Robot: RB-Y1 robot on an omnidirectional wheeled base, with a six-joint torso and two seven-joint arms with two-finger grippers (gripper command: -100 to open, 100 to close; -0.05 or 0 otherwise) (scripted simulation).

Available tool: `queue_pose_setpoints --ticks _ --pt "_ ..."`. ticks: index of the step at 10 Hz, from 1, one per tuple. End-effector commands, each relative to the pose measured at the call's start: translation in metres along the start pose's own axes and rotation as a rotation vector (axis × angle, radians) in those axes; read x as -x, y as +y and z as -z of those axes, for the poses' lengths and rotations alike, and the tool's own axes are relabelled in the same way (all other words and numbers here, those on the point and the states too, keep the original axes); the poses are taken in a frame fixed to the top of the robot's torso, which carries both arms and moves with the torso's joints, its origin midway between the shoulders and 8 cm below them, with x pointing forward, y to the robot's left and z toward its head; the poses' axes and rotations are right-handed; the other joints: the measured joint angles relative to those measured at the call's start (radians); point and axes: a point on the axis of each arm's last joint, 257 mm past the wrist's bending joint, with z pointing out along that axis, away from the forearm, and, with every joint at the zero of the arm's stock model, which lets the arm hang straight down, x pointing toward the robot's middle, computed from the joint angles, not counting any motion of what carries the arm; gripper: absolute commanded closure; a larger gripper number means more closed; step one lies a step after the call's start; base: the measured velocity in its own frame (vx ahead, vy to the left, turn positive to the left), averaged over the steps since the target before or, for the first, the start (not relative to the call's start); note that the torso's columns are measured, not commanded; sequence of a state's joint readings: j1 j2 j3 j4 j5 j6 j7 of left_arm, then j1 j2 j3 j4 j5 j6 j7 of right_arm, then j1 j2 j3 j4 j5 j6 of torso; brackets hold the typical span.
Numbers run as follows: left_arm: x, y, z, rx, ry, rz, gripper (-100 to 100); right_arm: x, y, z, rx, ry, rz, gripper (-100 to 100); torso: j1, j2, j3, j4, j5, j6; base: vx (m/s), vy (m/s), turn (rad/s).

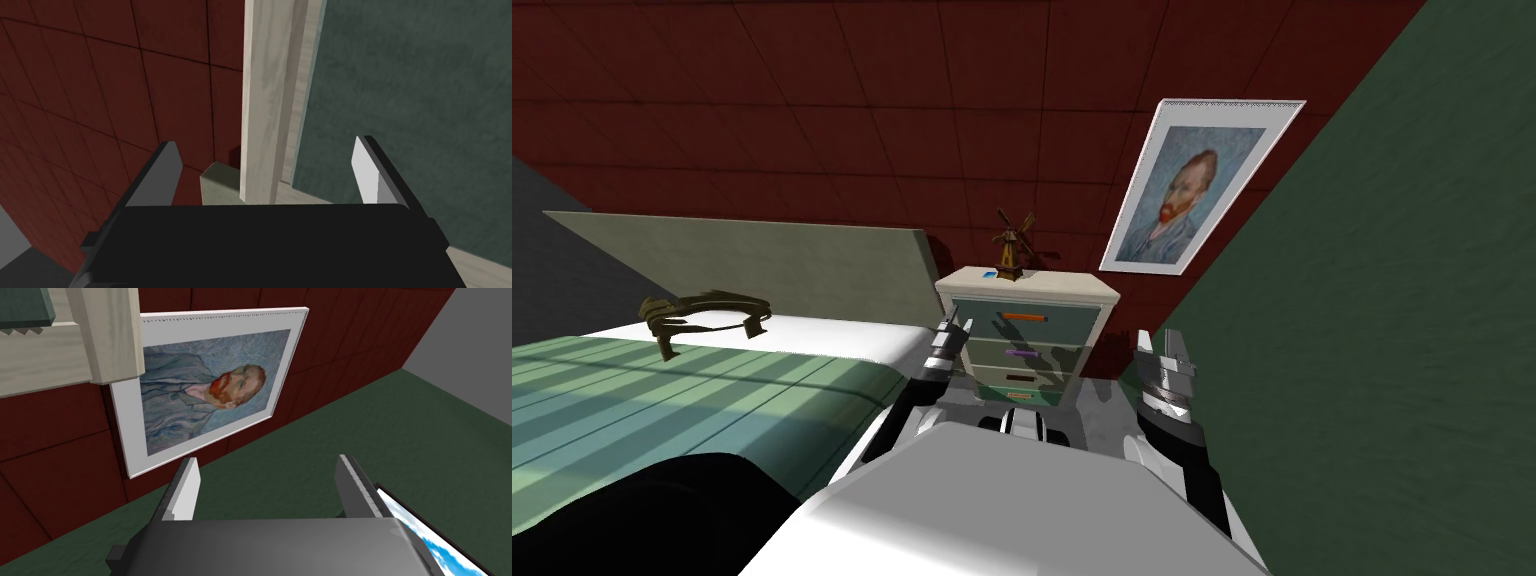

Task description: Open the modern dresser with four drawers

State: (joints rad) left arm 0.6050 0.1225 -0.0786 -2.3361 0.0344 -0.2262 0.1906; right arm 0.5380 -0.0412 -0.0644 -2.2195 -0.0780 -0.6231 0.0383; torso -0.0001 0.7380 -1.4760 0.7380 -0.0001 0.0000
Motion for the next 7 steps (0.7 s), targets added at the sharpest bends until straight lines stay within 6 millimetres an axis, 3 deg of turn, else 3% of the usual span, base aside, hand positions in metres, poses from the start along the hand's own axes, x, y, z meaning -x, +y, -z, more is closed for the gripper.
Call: queue_pose_setpoints --ticks 1,7 --pt "0.006 0.013 0.004 0.058 -0.026 0.026 -100 0.000 0.000 0.000 0.000 0.000 0.000 0 0.000 0.000 0.000 0.000 0.000 0.000 0.051 -0.110 0.014" --pt "0.013 0.041 0.017 0.186 -0.061 0.069 -100 0.000 0.000 0.000 0.000 0.000 0.000 0 0.002 0.000 0.000 0.000 0.000 0.000 0.042 -0.111 0.014"
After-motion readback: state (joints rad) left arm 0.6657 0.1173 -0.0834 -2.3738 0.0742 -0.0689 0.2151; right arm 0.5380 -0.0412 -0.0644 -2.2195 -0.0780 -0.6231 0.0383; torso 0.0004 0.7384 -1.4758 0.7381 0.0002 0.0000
